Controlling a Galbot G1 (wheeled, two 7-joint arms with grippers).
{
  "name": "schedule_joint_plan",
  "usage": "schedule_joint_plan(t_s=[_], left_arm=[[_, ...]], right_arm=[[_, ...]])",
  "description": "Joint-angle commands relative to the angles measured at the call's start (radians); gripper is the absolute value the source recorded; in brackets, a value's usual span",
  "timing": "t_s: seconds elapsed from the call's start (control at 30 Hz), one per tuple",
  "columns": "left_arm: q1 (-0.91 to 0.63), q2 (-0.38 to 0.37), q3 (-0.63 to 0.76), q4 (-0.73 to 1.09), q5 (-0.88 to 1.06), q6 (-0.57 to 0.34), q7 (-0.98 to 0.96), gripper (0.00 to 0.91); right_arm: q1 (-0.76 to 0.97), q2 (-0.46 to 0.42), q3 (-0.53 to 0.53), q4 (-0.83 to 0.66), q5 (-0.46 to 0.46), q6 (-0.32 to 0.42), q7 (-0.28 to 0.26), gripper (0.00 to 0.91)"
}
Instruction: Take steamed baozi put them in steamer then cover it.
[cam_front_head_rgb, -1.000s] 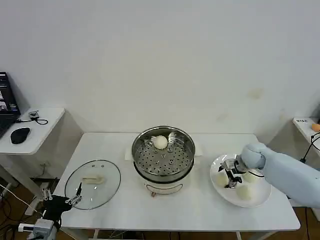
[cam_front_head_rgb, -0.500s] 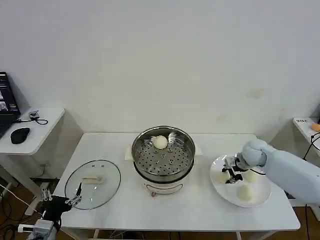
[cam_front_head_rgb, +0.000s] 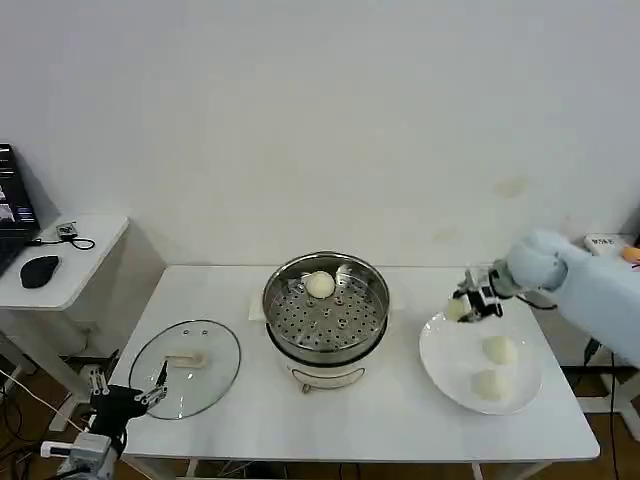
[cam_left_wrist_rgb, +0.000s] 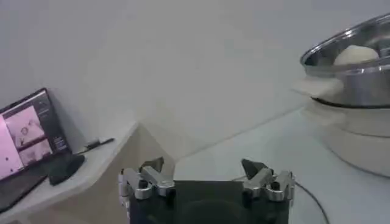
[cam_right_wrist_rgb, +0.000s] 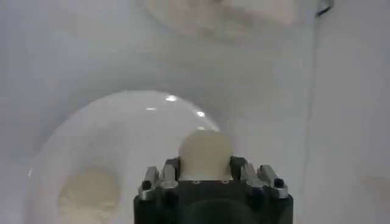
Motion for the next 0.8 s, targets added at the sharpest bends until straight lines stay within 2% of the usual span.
schedule_joint_plan(t_s=[0.03,0.27,0.33,0.43,0.63,0.8], left_arm=[[-0.010,0.003,0.003,0.000,0.000,0.001,0.000,0.907],[-0.012,0.024,-0.016,0.015,-0.007,-0.001,0.000,0.907],[-0.014,0.027,-0.019,0.017,-0.009,-0.001,0.000,0.907],[-0.020,0.028,-0.026,0.016,-0.012,0.000,0.000,0.907],[-0.018,0.029,-0.047,0.016,-0.025,-0.003,0.001,0.907],[-0.014,0.029,-0.071,0.014,-0.039,-0.004,0.002,0.907]], right_arm=[[0.311,0.168,-0.202,0.040,0.239,-0.101,0.027,0.564],[0.361,0.429,-0.269,-0.029,0.414,-0.185,0.070,0.574],[0.347,0.526,-0.277,-0.075,0.467,-0.214,0.087,0.564],[0.307,0.623,-0.278,-0.130,0.527,-0.260,0.122,0.564],[0.228,0.713,-0.301,-0.212,0.541,-0.296,0.160,0.574],[0.148,0.746,-0.297,-0.275,0.504,-0.300,0.177,0.564]])
